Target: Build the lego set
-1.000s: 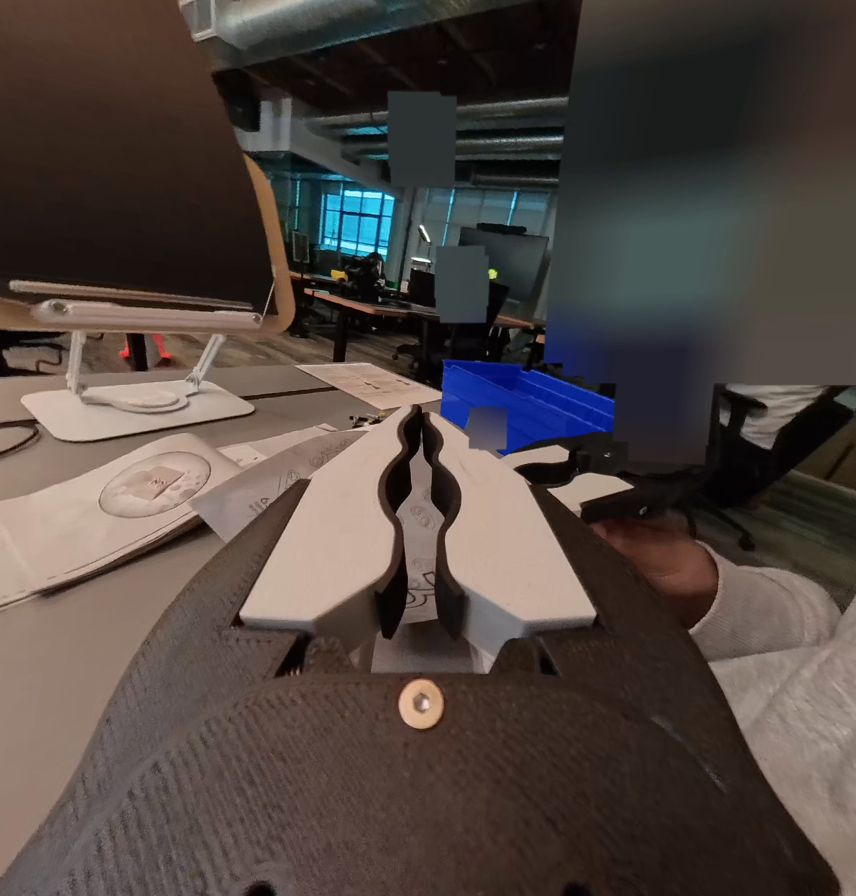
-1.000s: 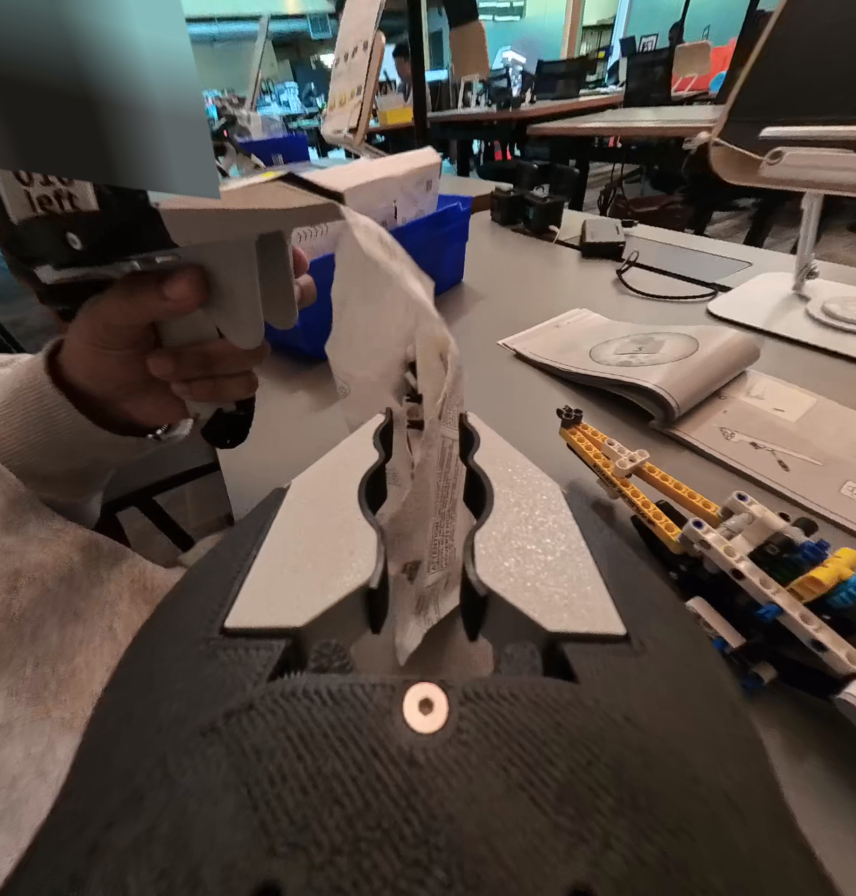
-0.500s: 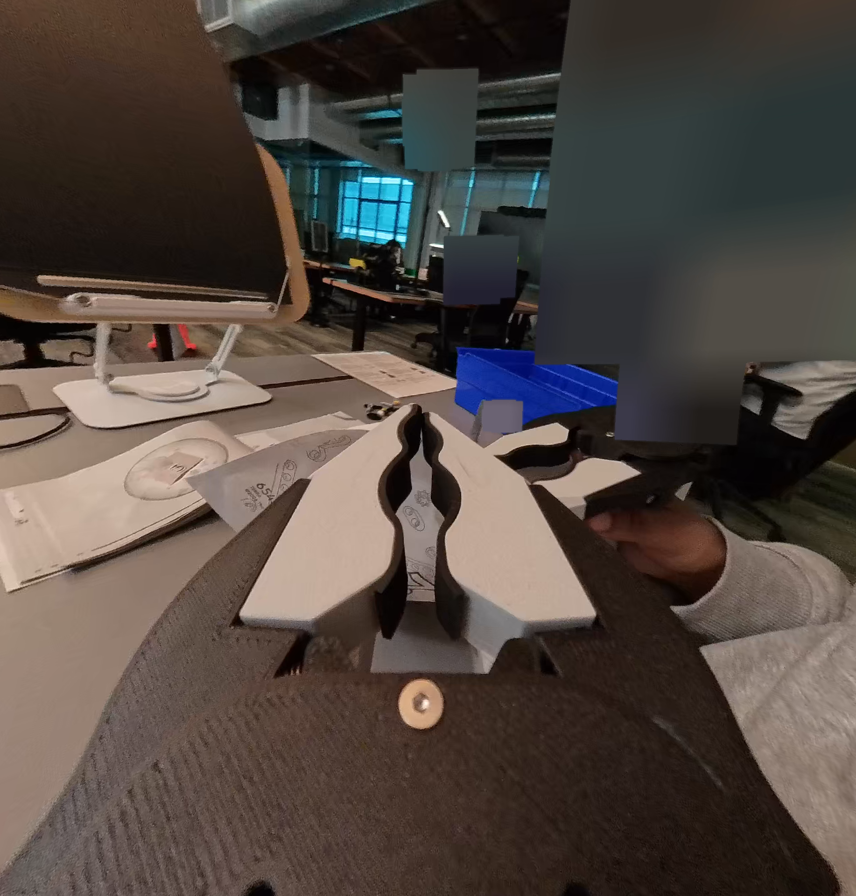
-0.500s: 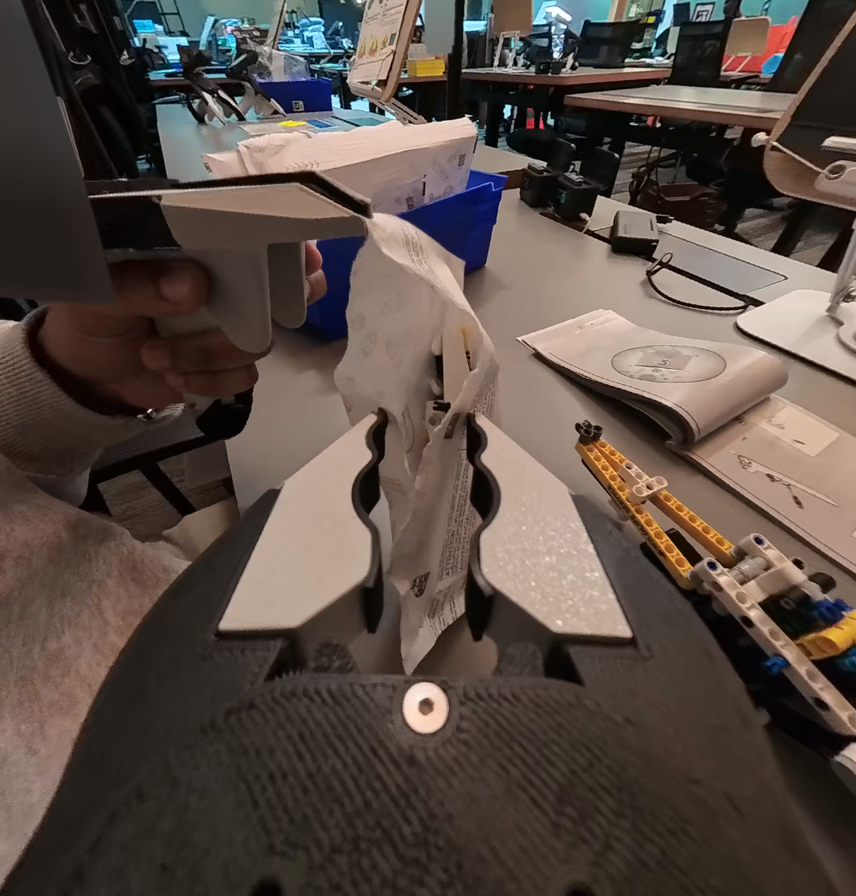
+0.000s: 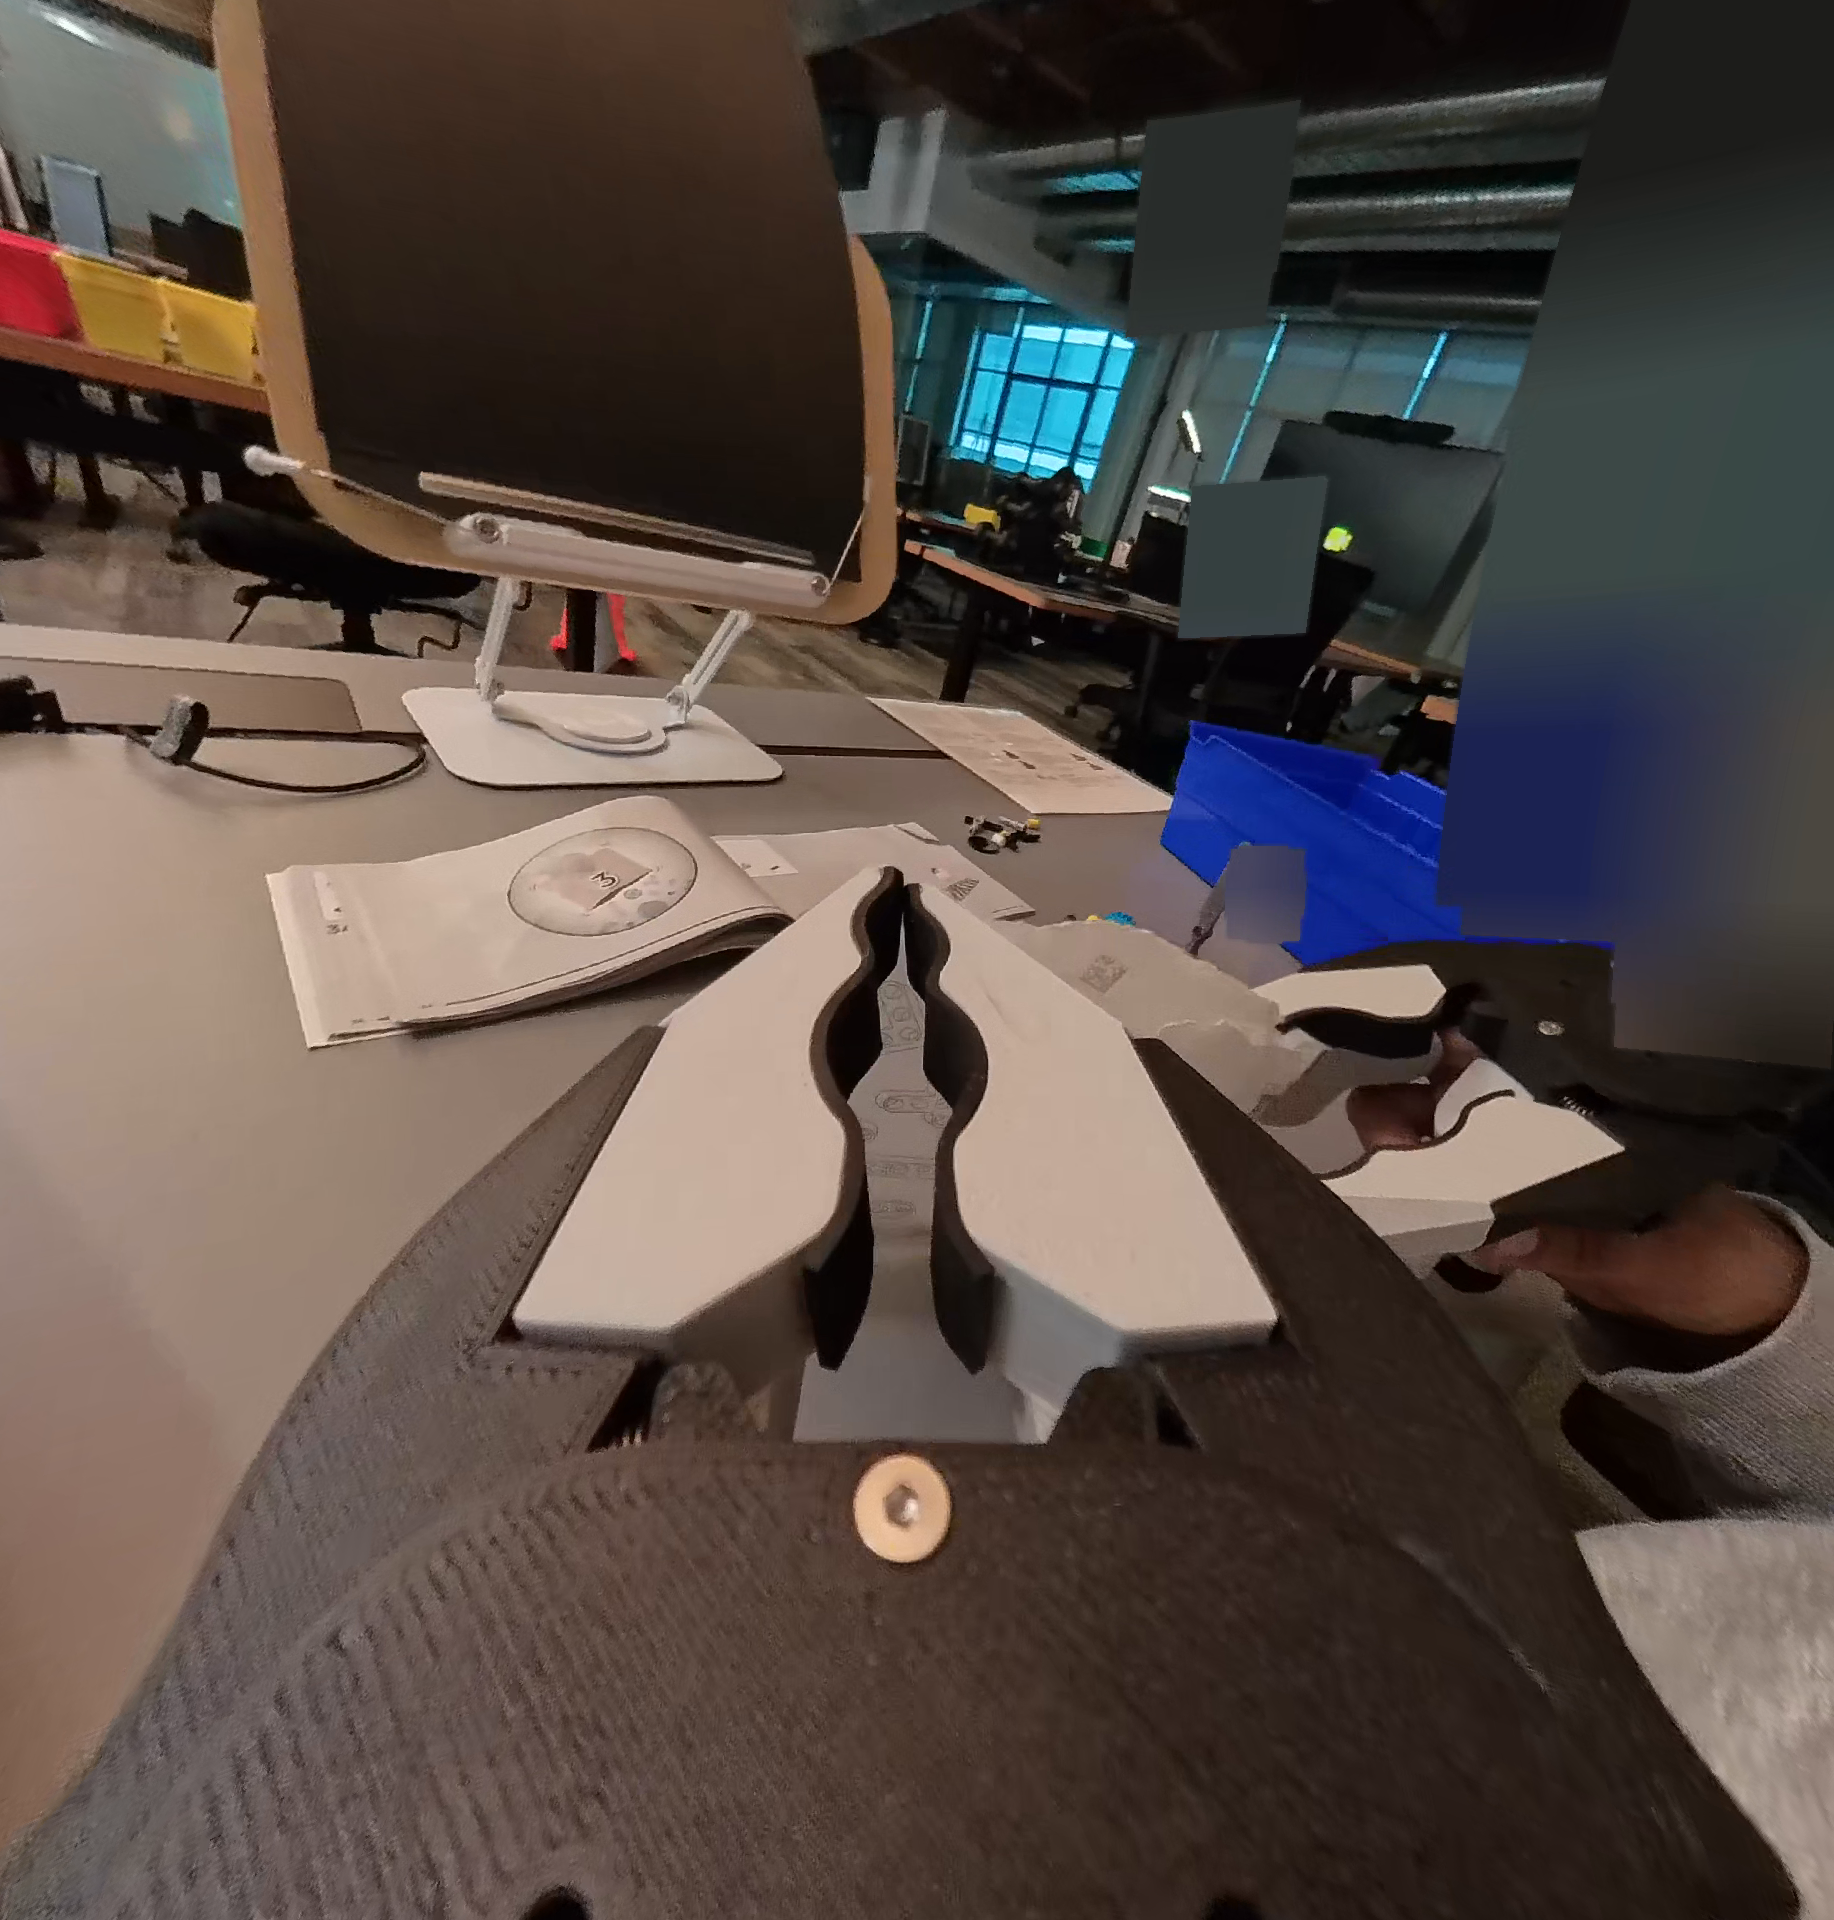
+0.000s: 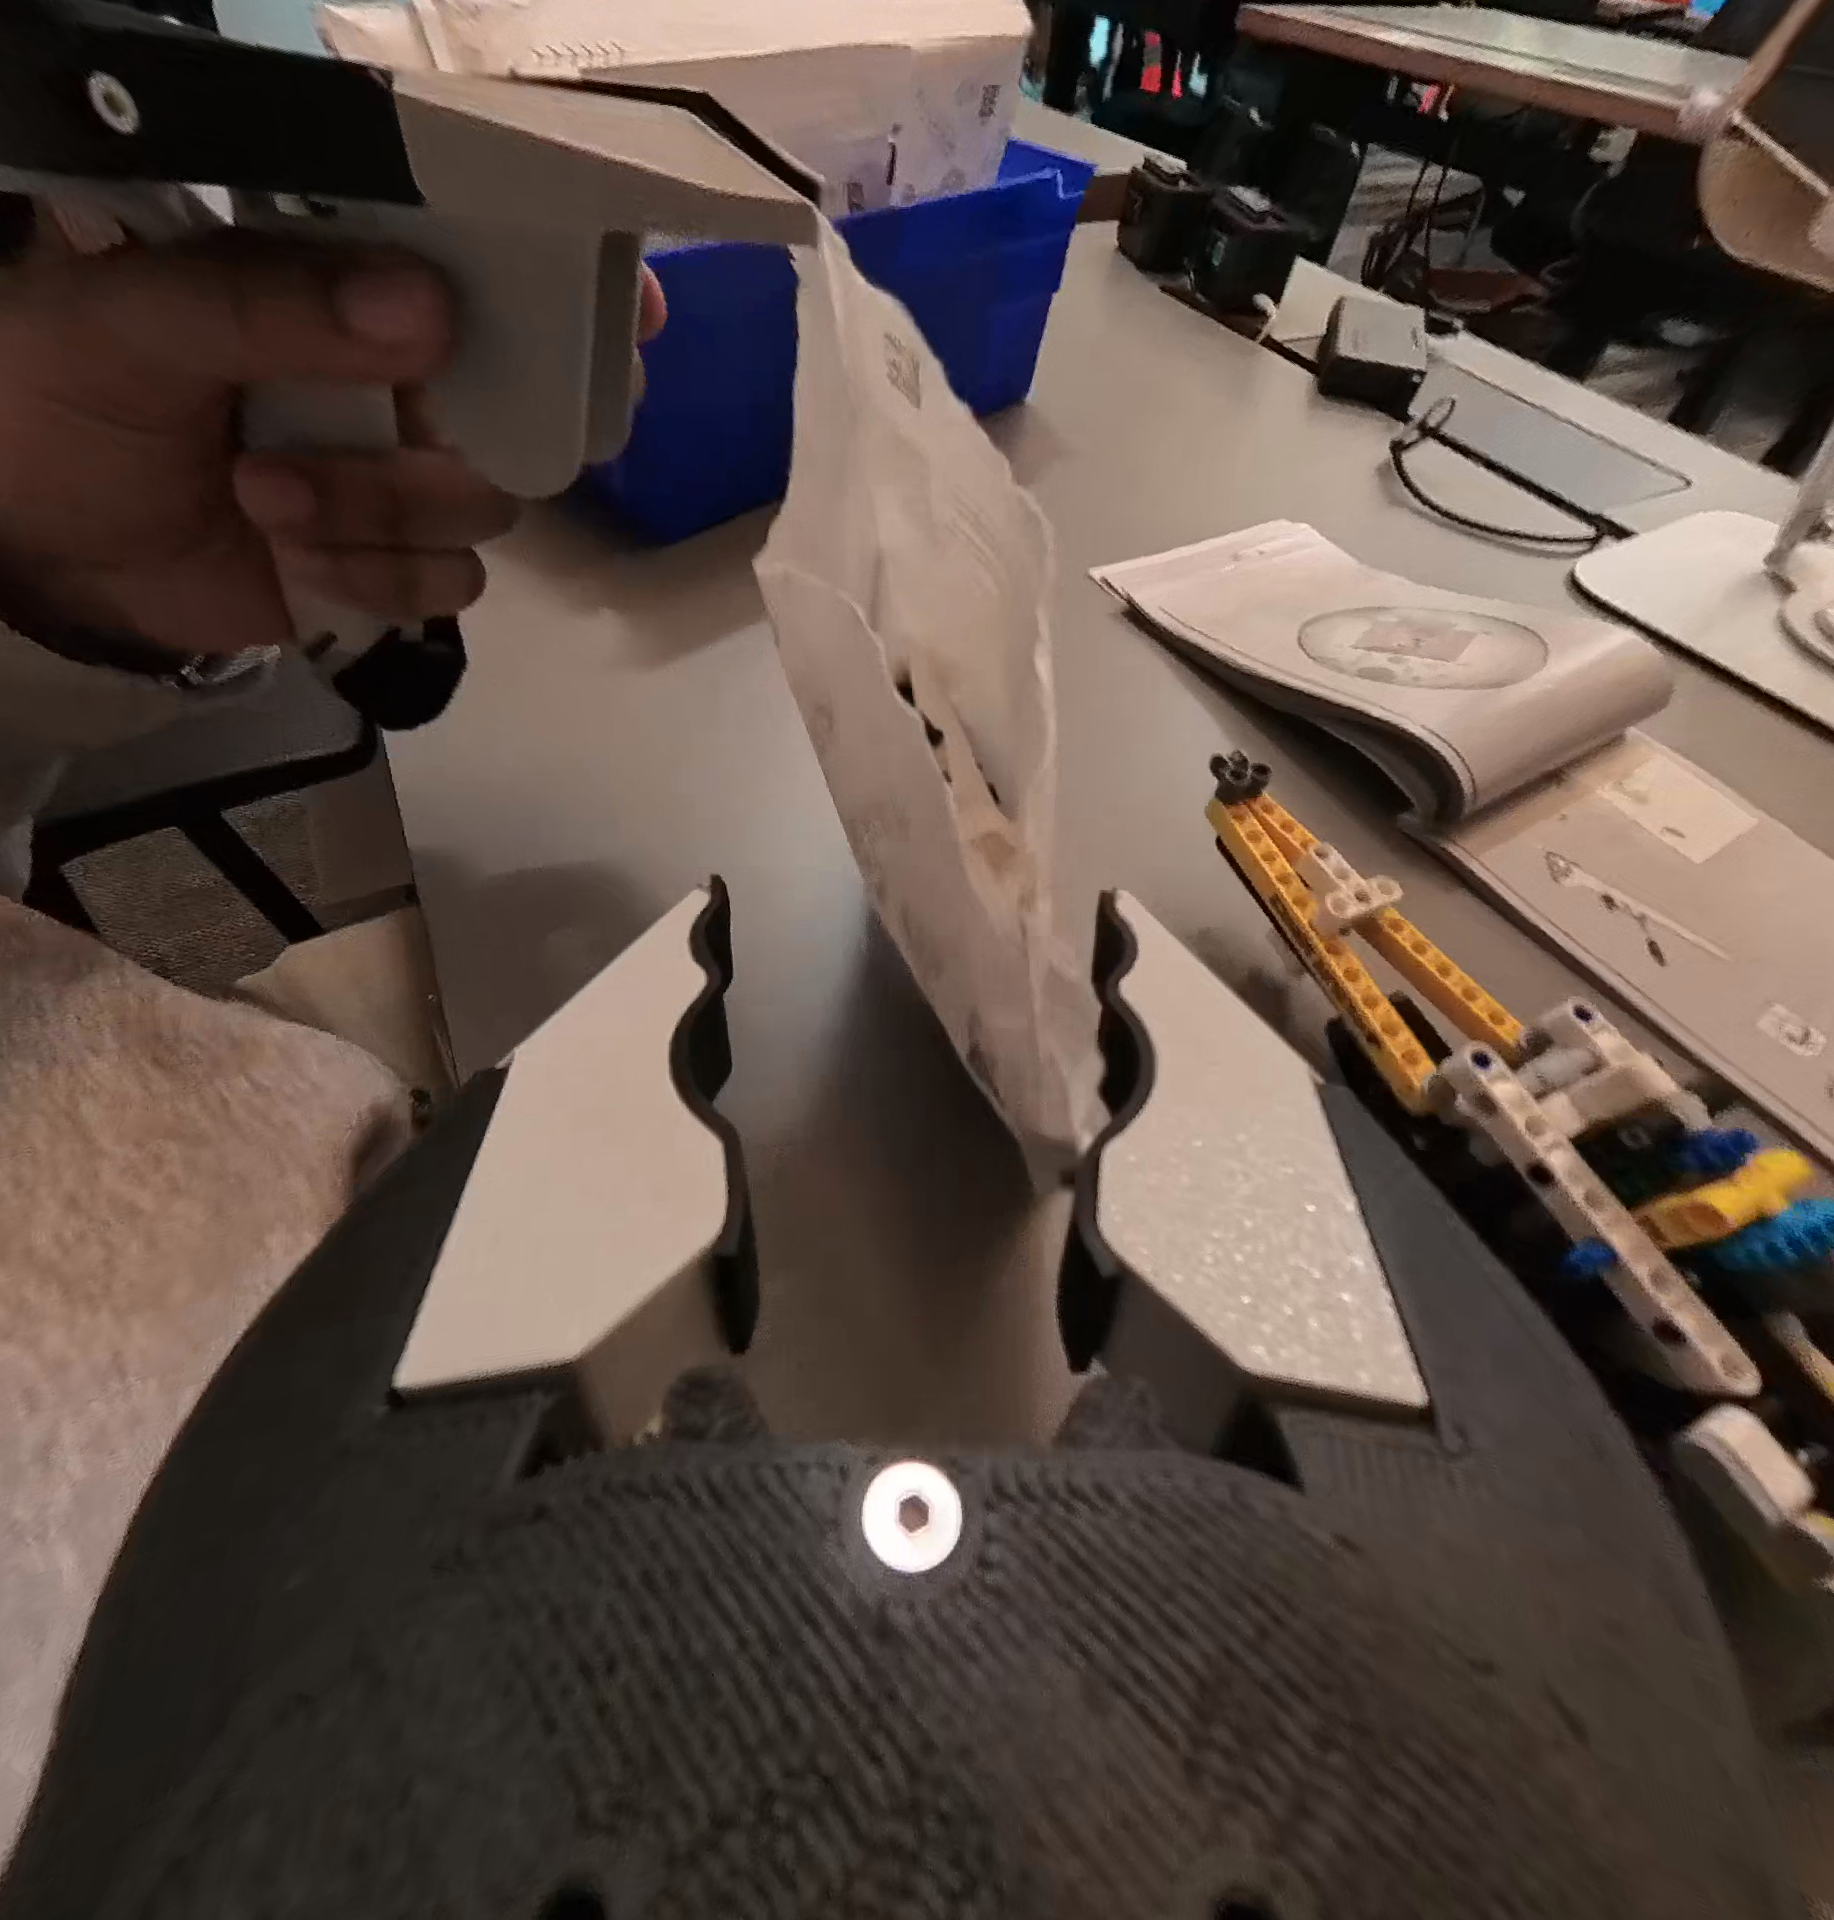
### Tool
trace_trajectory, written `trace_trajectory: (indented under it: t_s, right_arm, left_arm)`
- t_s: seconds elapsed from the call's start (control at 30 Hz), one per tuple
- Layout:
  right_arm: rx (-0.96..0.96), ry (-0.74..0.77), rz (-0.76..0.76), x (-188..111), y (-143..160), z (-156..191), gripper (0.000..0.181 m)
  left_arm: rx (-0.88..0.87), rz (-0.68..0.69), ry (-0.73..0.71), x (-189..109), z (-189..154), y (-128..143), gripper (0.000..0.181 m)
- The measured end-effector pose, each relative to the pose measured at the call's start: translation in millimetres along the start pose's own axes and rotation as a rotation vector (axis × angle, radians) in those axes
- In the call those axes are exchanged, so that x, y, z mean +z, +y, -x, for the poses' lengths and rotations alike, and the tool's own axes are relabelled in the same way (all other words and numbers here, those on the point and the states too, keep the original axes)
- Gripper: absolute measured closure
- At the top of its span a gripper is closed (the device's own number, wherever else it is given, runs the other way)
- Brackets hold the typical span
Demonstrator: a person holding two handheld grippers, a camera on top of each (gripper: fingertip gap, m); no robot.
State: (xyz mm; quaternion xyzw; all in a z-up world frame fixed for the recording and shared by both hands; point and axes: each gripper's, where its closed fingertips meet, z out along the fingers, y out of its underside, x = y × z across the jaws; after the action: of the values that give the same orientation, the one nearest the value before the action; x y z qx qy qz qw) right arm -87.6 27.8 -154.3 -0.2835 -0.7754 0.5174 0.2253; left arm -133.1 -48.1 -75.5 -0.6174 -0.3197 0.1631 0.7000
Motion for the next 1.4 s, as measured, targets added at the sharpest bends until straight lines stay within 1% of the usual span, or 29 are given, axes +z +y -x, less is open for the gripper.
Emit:
trace_trajectory:
  t_s: [0.07, 0.1, 0.2, 0.3, 0.4, 0.53, 0.6, 0.73, 0.8, 0.9, 1.0, 1.03, 1.07, 1.13, 1.2, 1.3, 1.4]
  right_arm:
    - [0.028, 0.000, 0.023, -4.3, 10.4, -4.2, 0.113]
    - [0.039, 0.007, 0.028, -6.1, 14.5, -6.7, 0.117]
    - [0.056, 0.018, 0.043, -8.8, 23.4, -11.1, 0.138]
    - [0.051, 0.046, 0.071, -10.5, 30.6, -16.6, 0.163]
    - [0.048, 0.052, 0.044, -14.1, 26.3, -18.4, 0.173]
    - [0.059, 0.022, -0.018, -18.2, 13.8, -14.5, 0.179]
    - [0.048, 0.027, -0.023, -17.6, 11.8, -14.3, 0.179]
    - [0.027, 0.033, -0.009, -11.8, 11.5, -13.5, 0.178]
    - [0.021, 0.026, -0.008, -9.6, 10.2, -11.8, 0.178]
    - [0.028, 0.019, -0.026, -10.2, 6.2, -11.4, 0.179]
    - [0.065, -0.011, -0.056, -11.7, 1.3, -10.7, 0.180]
    - [0.077, -0.022, -0.060, -11.4, 1.2, -10.3, 0.180]
    - [0.083, -0.026, -0.057, -10.2, 2.2, -10.6, 0.181]
    - [0.075, -0.021, -0.049, -7.4, 4.8, -11.4, 0.181]
    - [0.060, -0.021, -0.050, -4.8, 4.9, -10.0, 0.181]
    - [0.017, -0.034, -0.050, -0.9, 3.5, -4.1, 0.181]
    - [-0.020, -0.041, -0.040, 2.4, 2.7, 0.3, 0.180]
  left_arm:
    - [-0.023, 0.004, -0.003, 0.6, 3.3, 1.8, 0.181]
    - [-0.034, 0.004, 0.002, 1.1, 3.9, 2.2, 0.181]
    - [-0.066, 0.009, 0.012, 2.9, 6.1, 3.7, 0.181]
    - [-0.080, 0.012, 0.007, 3.4, 10.7, 4.6, 0.181]
    - [-0.092, 0.020, 0.001, 4.2, 15.5, 8.1, 0.181]
    - [-0.166, 0.012, 0.037, 7.1, 14.7, 10.9, 0.181]
    - [-0.210, 0.016, 0.063, 8.7, 13.4, 13.2, 0.181]
    - [-0.276, 0.071, 0.187, 9.8, -2.3, 23.2, 0.181]
    - [-0.281, 0.063, 0.167, 8.4, 3.6, 22.8, 0.181]
    - [-0.268, 0.026, 0.118, 0.8, 21.1, 12.9, 0.181]
    - [-0.220, 0.033, 0.103, -8.6, 30.5, 4.8, 0.181]
    - [-0.190, 0.035, 0.093, -12.1, 32.8, 1.1, 0.178]
    - [-0.155, 0.038, 0.079, -15.2, 34.9, -2.7, 0.170]
    - [-0.067, 0.047, 0.060, -20.7, 35.1, -10.0, 0.129]
    - [0.035, 0.113, 0.074, -22.9, 26.4, -7.7, 0.118]
    - [0.136, 0.210, 0.147, -18.0, 0.7, 6.8, 0.120]
    - [0.237, 0.330, 0.211, -8.2, -20.6, 33.2, 0.122]
